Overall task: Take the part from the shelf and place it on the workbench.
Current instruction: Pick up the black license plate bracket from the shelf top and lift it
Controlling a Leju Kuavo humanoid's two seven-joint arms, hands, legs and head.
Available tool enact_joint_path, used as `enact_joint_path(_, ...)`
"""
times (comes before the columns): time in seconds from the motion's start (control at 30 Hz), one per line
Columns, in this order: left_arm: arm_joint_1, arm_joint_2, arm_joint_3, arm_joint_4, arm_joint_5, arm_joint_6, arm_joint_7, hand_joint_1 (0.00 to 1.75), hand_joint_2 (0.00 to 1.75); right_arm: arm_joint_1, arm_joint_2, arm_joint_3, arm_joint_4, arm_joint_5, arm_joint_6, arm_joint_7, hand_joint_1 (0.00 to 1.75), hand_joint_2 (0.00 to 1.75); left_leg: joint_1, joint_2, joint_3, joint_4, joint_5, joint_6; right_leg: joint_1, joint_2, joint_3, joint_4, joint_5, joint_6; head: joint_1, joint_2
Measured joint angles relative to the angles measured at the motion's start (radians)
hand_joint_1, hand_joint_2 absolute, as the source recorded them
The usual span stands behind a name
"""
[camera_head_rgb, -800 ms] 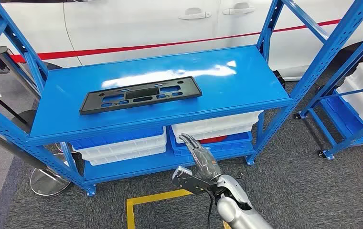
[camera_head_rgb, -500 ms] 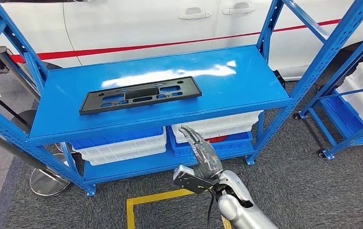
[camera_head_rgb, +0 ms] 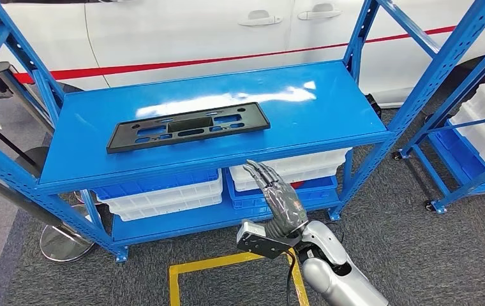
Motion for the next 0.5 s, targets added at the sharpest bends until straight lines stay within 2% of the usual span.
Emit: enact_joint_path(0.5, -0.001, 0.0, 0.031, 0.0, 0.054, -0.052, -0.034, 0.0, 0.0, 0.094, -0.022, 0.001, 0.015, -0.003, -0.015, 0.014, 0.0, 1.75, 0.0, 0.0, 0.0, 0.0, 0.0, 0.0, 0.0, 0.0, 0.0, 0.0, 0.0, 0.0, 0.0, 0.0)
